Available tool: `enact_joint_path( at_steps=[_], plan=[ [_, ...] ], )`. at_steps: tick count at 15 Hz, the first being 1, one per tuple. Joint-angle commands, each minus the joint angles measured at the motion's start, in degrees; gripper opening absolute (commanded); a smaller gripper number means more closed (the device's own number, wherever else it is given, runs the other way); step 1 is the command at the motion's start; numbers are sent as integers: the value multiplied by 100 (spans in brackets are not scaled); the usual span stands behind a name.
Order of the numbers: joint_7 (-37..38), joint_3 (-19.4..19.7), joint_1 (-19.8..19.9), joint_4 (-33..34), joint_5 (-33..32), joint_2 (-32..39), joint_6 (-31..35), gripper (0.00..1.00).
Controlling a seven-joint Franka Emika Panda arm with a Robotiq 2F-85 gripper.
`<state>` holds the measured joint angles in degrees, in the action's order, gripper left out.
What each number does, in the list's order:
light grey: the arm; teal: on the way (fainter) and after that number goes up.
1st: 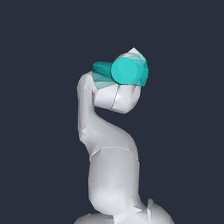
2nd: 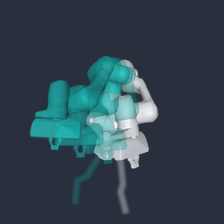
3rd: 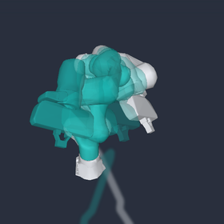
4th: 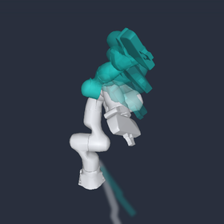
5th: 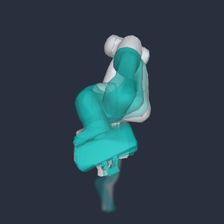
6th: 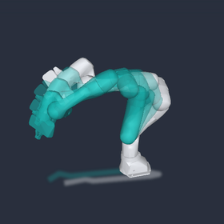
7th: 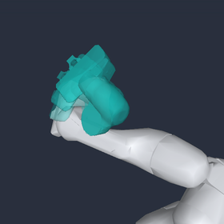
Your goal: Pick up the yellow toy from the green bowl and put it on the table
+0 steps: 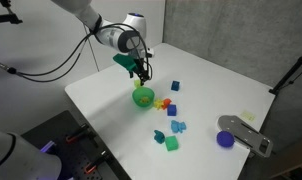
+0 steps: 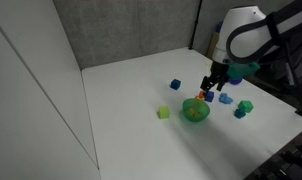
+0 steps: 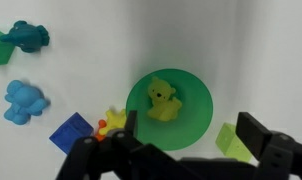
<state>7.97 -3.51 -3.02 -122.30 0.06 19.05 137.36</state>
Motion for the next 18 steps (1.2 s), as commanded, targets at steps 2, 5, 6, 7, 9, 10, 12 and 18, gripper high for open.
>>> enact_joint_path(
  at_steps=[2, 5, 6, 7, 9, 10, 12, 18],
  plan=[
    [297, 243, -264, 679, -324, 855, 20, 100],
    [447, 392, -443, 982, -506, 1354, 102, 100],
    [482, 439, -498, 1081, -545, 1513, 144, 100],
    [487, 463, -530, 1180, -550, 1651, 141, 100],
    [492, 518, -587, 1392, -556, 1947, 167, 100],
    [492, 549, -612, 1490, -552, 2078, 171, 100],
    [460, 578, -624, 1688, -523, 2327, 162, 100],
    [447, 630, -679, 2098, -493, 2937, 232, 100]
  ],
)
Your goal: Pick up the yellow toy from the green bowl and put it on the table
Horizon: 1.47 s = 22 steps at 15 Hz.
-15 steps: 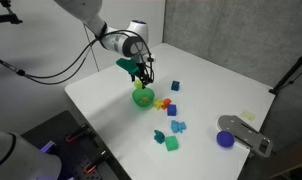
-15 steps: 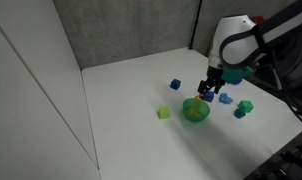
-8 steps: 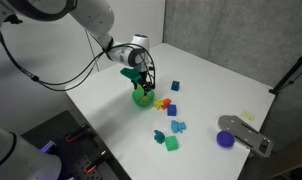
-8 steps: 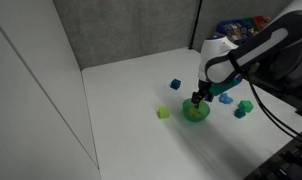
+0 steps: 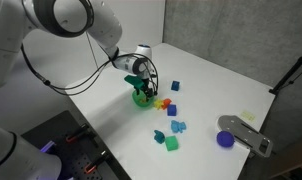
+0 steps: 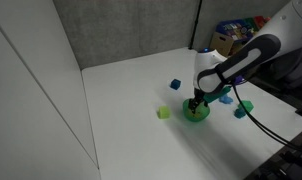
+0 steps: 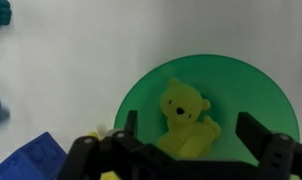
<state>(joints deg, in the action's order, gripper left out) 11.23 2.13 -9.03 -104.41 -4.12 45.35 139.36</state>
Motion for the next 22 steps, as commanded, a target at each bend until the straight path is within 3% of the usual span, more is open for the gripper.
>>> enact_joint_path(
  at_steps=[1, 10, 11, 13, 17, 18, 22],
  plan=[
    [110, 54, -77, 368, -58, 399, 49, 100],
    [80, 35, -109, 777, 2, 905, 281, 98],
    [57, 9, -82, 798, 31, 925, 259, 74],
    [34, -34, -36, 823, 90, 942, 232, 68],
    [1, -111, 41, 788, 240, 860, 159, 35],
    [-4, -127, 57, 774, 291, 818, 130, 30],
    [-64, -293, 197, 579, 573, 456, 62, 25]
  ],
)
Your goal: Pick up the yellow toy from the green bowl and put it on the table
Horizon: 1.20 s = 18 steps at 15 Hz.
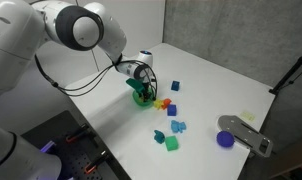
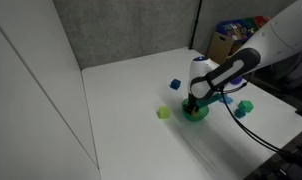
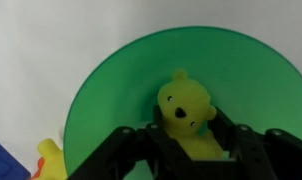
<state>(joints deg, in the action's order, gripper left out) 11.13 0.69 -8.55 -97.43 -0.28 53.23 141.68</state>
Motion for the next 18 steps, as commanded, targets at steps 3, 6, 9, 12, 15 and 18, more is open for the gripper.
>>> enact_joint_path(
  at_steps=[3, 6, 9, 12, 15, 18],
  plan=[
    [-3, -156, 157, -297, 295, -695, -150, 25],
    [12, -122, 171, -542, 323, -1101, -151, 25],
    [26, -65, 228, -809, 305, -1468, -125, 25],
    [99, 102, 296, -1062, 228, -1747, -66, 25],
    [122, 300, 460, -1221, 214, -1867, -43, 25],
    [151, 518, 649, -1255, 191, -1812, -15, 25]
  ],
)
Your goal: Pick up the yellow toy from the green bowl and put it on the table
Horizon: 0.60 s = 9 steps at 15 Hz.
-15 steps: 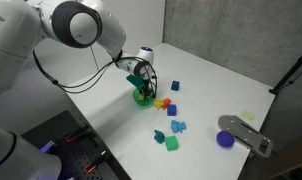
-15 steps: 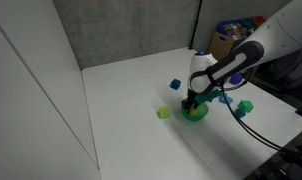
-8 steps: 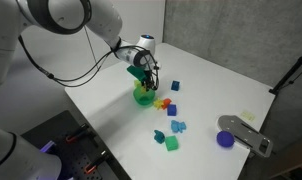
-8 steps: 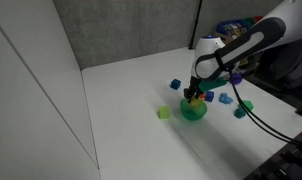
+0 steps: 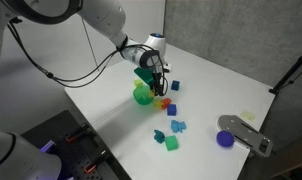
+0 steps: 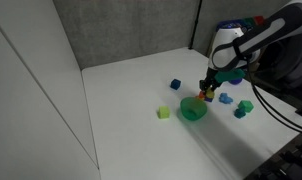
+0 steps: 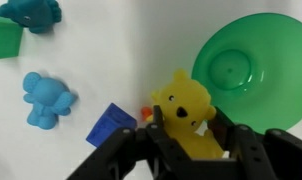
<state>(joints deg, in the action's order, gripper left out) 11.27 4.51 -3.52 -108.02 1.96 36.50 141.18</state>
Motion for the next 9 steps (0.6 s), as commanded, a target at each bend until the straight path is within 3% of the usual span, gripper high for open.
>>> enact_joint_path(
  at_steps=[1, 9],
  plan=[
    [178, 218, 192, -200, -55, -113, 49, 25],
    [456, 560, 435, 192, -44, 268, -33, 25]
  ],
)
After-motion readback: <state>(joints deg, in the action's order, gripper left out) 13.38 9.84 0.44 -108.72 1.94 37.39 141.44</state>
